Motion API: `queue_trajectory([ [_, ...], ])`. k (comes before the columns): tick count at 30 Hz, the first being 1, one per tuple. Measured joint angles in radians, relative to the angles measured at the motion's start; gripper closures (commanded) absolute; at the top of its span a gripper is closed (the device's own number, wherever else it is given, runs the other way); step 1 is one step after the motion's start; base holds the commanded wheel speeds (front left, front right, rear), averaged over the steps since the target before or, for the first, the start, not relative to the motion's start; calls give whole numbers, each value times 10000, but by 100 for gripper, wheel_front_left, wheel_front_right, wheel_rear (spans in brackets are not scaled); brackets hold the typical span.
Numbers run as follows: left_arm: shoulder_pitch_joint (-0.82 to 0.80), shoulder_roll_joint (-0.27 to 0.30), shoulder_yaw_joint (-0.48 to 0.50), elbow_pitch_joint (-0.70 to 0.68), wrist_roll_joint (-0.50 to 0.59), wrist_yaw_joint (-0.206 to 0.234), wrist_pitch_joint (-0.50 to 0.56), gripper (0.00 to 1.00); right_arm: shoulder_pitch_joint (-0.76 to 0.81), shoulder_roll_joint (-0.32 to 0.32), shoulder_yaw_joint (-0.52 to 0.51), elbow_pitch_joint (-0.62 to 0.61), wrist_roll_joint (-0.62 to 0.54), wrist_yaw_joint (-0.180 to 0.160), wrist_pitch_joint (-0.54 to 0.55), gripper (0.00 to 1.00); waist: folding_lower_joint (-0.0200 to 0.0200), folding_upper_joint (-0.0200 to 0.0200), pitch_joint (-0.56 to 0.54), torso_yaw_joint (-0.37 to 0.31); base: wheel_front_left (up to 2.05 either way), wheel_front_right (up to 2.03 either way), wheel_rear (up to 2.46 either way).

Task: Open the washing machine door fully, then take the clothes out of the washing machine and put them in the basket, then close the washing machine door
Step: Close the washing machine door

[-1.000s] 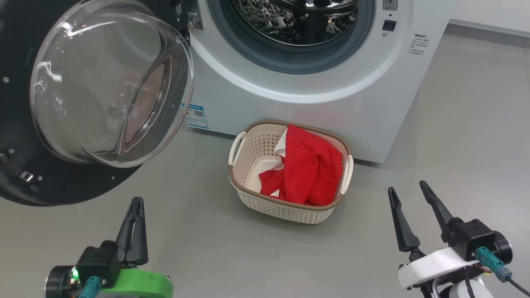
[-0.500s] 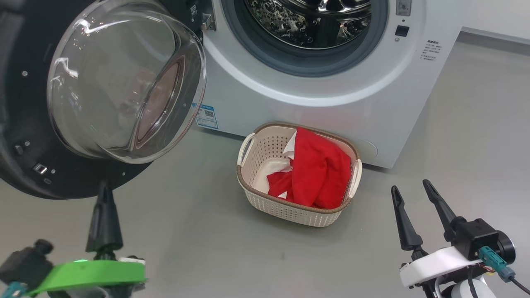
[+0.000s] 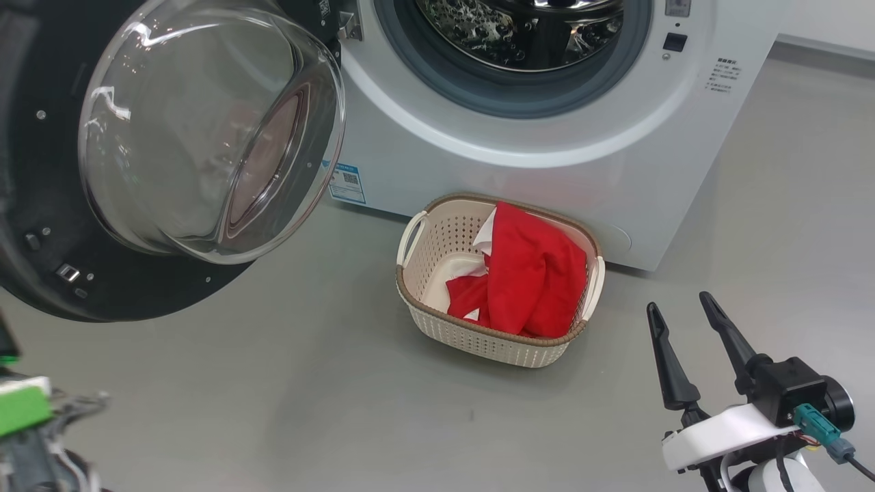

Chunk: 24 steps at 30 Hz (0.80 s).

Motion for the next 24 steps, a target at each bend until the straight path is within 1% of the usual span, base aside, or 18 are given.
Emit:
queue_trajectory([
  [5,-522,780,1066,134,-516,29,207,100,-5,-150,-17,-242,0,-8,98,0,0,0,241,-6,0,0,0],
  [12,-1386,1626,2098,1430,-1523,667,871,100,-100,-362,-29,-568,-40,-8,345,0,0,0,718,-50,0,0,0],
  [17,-1908,2391,2297,2577,-1831,1235,1603,100,-304,-577,-81,-763,-56,2,443,0,0,0,1092,-135,0,0,0],
  [22,-2530,2920,2291,3519,-2251,1726,2295,100,-449,-694,-107,-930,-128,8,537,0,0,0,1446,-236,0,0,0],
  [24,-2734,3145,2272,3860,-2274,1839,2533,100,-494,-736,-104,-961,-128,19,558,0,0,0,1576,-280,0,0,0],
])
